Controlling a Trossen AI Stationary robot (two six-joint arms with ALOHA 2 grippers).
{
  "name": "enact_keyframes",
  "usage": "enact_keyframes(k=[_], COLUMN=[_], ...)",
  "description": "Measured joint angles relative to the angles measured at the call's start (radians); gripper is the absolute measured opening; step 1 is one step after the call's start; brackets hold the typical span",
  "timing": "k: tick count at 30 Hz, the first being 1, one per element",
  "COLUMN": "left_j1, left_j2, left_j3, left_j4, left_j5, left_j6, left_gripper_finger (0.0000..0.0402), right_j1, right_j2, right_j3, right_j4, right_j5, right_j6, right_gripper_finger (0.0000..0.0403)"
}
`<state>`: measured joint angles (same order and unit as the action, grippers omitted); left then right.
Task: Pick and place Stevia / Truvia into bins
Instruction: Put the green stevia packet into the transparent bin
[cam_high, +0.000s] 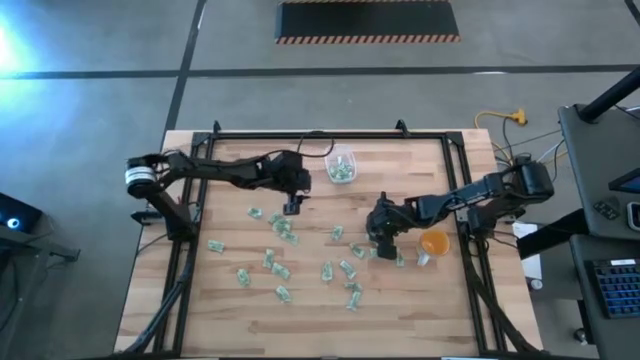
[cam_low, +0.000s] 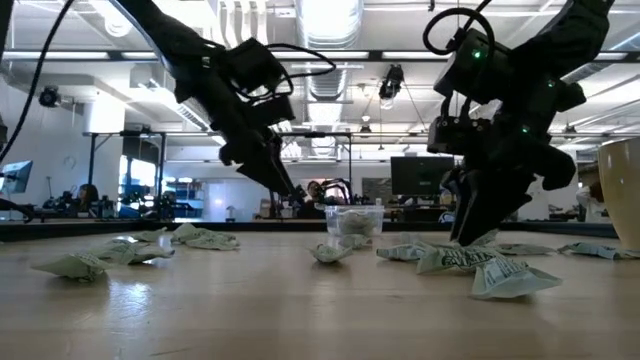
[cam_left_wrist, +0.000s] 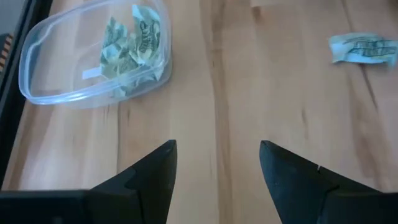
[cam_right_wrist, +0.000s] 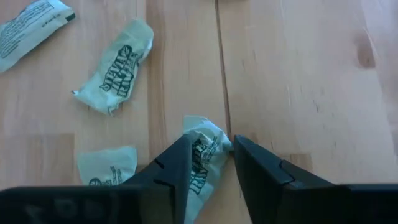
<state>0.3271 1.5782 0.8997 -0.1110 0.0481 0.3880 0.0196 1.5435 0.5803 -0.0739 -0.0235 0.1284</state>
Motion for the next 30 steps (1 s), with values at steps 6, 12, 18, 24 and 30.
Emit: enact_keyframes(k=[6, 12, 18, 24, 30], left_j1=[-0.002, -0.002, -0.002, -0.002, -0.002], left_j2=[-0.144, -0.336, -0.472, -0.5, -0.5], left_j3=[-0.105, -0.233, -0.399, -0.537, -0.533], left_j4=[-0.002, -0.063, -0.017, 0.085, 0.101], left_j5=[-0.018, -0.021, -0.017, -0.017, 0.002], left_j6=[-0.05, -0.133, -0.234, -0.245, -0.221], left_gripper_finger=[0.0212, 0.0212, 0.0212, 0.0212, 0.0213], right_j1=[0.0, 0.0, -0.005, -0.111, -0.281], right_j2=[0.001, -0.015, -0.02, -0.019, -0.008], right_j3=[0.013, 0.051, 0.092, 0.118, 0.147], right_j4=[0.001, 0.031, 0.17, 0.422, 0.448], right_j5=[0.001, 0.135, 0.509, 0.529, 0.356], right_j6=[-0.078, -0.184, -0.371, -0.554, -0.514], right_gripper_finger=[0.0031, 0.0014, 0.0013, 0.0013, 0.0013])
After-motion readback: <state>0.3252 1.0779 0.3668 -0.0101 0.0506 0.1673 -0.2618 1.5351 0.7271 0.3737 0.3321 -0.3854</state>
